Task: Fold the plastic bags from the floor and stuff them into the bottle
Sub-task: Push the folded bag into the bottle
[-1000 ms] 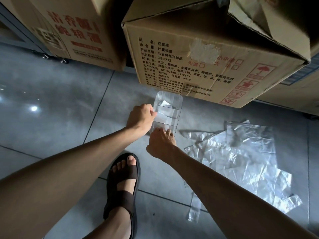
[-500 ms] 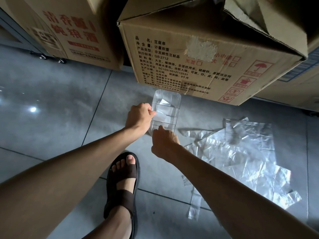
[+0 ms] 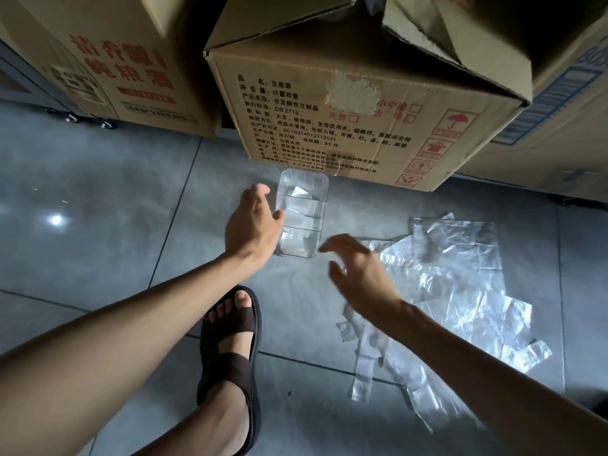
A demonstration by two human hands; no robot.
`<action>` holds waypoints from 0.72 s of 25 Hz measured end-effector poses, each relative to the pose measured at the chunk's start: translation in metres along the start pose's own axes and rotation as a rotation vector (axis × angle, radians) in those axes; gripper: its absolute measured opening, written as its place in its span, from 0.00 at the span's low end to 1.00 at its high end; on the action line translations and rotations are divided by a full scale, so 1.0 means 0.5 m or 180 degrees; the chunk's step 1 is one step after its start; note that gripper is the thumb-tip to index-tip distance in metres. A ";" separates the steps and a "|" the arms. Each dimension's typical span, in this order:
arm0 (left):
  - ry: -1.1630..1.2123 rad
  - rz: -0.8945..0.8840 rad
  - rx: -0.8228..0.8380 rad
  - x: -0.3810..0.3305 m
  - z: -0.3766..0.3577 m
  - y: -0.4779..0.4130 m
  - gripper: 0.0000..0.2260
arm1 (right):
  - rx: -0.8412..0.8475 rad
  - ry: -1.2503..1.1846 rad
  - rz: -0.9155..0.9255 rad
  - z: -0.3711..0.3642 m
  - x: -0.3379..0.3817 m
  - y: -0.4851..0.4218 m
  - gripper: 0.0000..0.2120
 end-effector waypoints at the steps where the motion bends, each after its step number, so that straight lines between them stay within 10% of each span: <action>1: 0.0039 -0.0101 -0.0173 -0.014 0.020 0.009 0.18 | -0.0222 -0.0094 -0.0272 0.042 -0.053 0.033 0.14; 6: 0.0100 -0.1095 0.0008 -0.151 0.017 0.091 0.11 | 0.0075 0.0710 -0.1587 0.121 -0.312 0.254 0.18; 12: -0.0485 -0.1316 0.2815 -0.200 -0.218 0.259 0.09 | 0.0578 0.1183 -0.1327 0.044 -0.354 0.311 0.27; 18: -0.0573 -0.1289 0.2504 -0.188 -0.235 0.248 0.08 | 0.0183 0.1173 -0.1163 0.077 -0.360 0.260 0.24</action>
Point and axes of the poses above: each hand's wrist, its own y-axis away from the middle knuckle, its own z-axis out of the back of the hand, x = y × z, the point moved 10 cm from there along -y, towards the middle knuckle, and after that the axes turned 2 degrees about y, right-handed, at the moved point
